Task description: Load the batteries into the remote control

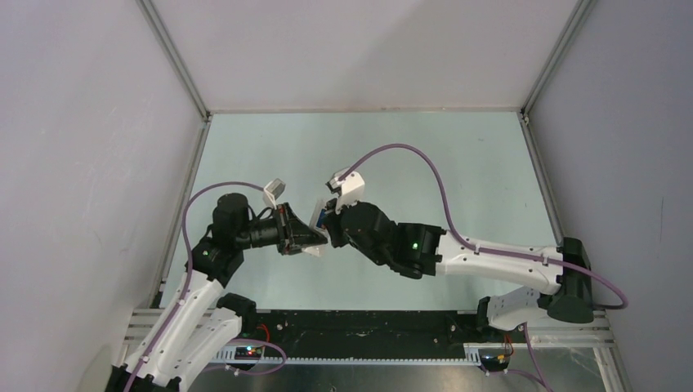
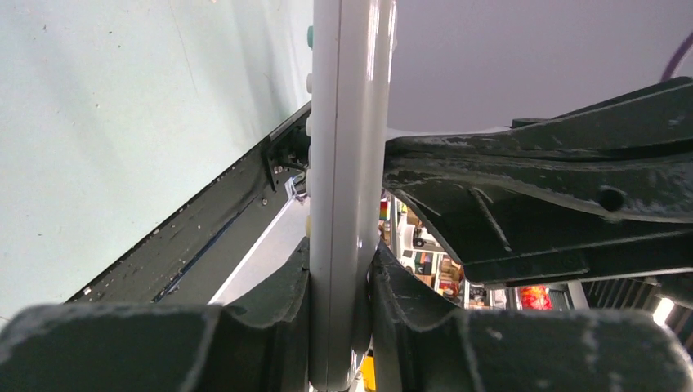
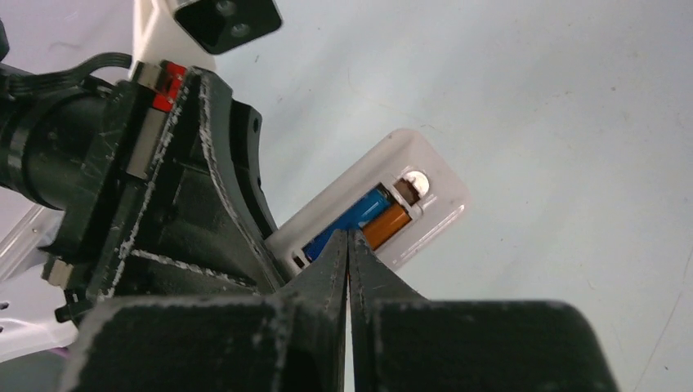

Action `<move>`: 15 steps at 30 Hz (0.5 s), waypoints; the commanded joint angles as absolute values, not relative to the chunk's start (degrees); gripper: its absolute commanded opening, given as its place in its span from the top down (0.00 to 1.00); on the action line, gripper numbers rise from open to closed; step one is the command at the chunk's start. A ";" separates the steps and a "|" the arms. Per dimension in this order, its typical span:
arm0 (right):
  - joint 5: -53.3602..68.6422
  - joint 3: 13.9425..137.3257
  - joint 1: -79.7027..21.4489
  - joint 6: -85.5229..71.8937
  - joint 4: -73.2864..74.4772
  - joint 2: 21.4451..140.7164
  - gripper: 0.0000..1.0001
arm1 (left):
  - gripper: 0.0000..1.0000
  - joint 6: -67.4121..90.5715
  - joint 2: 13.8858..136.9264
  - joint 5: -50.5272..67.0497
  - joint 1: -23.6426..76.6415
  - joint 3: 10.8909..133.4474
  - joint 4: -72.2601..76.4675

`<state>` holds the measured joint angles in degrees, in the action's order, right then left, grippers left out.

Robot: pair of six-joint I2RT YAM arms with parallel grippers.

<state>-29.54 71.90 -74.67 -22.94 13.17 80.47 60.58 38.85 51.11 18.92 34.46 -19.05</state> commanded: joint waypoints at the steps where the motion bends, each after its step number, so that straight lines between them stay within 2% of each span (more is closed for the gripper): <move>1: -32.18 69.21 -75.03 -23.85 10.63 78.00 0.97 | 1.00 60.80 37.27 53.14 18.59 39.10 -12.95; 4: -29.22 69.23 -74.12 -23.49 7.74 76.02 0.91 | 1.00 59.09 37.35 53.03 18.54 37.85 -12.97; 5: -27.97 69.20 -73.71 -23.83 7.30 75.26 0.85 | 1.00 58.68 37.35 52.92 18.54 37.56 -12.95; 7: -24.74 69.18 -72.53 -24.80 6.00 74.17 0.80 | 1.00 58.00 37.28 52.76 18.57 36.74 -12.95; 15: -23.14 69.25 -70.75 -26.03 5.03 71.63 0.75 | 1.00 56.77 37.59 52.46 18.56 35.20 -12.93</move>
<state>-23.92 69.17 -71.33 -25.06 7.66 73.84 58.78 38.09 51.29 18.72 35.03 -15.73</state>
